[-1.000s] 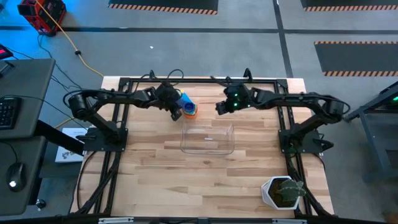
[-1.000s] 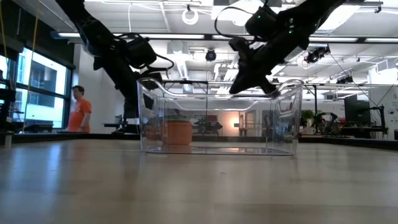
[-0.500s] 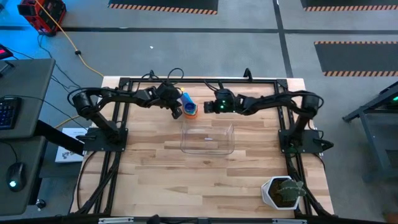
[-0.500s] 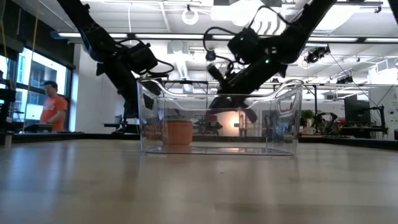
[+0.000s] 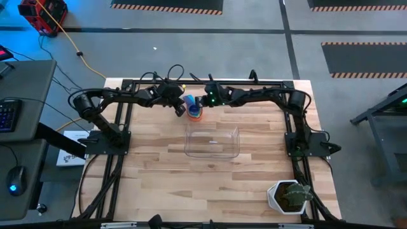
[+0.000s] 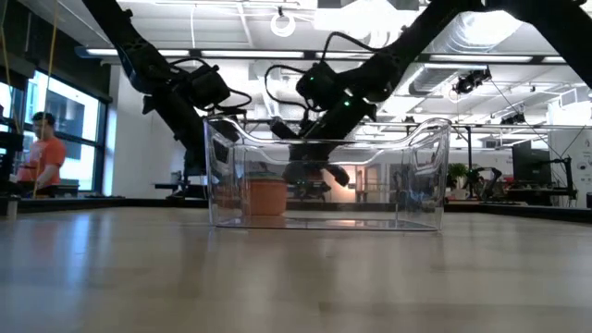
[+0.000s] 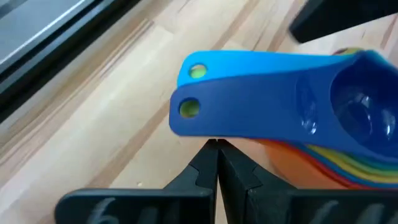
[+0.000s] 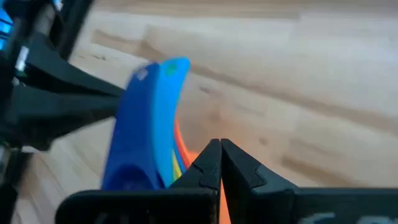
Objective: Nest measuring cups in basket
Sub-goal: Stack the violet measuring cup on top of the light blue measuring cup, then put the stacked measuring cups into the transparent bin
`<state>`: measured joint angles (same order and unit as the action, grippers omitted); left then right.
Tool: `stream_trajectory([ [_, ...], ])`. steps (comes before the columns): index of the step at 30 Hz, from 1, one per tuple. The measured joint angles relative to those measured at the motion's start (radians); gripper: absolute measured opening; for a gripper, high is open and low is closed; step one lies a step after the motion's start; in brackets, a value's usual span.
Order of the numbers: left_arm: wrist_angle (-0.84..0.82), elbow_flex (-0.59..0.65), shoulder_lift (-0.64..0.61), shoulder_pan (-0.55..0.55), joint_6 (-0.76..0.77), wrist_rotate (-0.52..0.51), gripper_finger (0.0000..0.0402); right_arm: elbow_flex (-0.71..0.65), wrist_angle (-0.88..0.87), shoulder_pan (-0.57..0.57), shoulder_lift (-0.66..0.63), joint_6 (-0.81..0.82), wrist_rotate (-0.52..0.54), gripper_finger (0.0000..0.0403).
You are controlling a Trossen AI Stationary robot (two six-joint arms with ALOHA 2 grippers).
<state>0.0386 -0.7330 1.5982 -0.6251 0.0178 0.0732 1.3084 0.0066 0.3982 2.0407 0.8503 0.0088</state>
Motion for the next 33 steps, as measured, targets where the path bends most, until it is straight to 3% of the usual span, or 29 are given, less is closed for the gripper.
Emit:
stream_trajectory([
  [10,0.071,0.000,0.020,0.000,0.033,0.006,0.0000,0.168,-0.074,0.007,0.111,-0.021,-0.062,0.0000],
  [17,-0.036,0.000,0.013,0.001,0.058,0.003,0.0000,0.185,-0.104,0.008,0.099,-0.063,-0.065,0.0000],
  [27,-0.138,-0.001,-0.092,-0.037,0.025,-0.001,0.0000,0.185,-0.137,0.019,0.078,-0.093,-0.067,0.0000],
  [33,-0.262,0.000,-0.096,-0.027,0.040,0.065,0.0000,0.185,-0.192,0.032,0.019,-0.195,-0.069,0.0000],
])
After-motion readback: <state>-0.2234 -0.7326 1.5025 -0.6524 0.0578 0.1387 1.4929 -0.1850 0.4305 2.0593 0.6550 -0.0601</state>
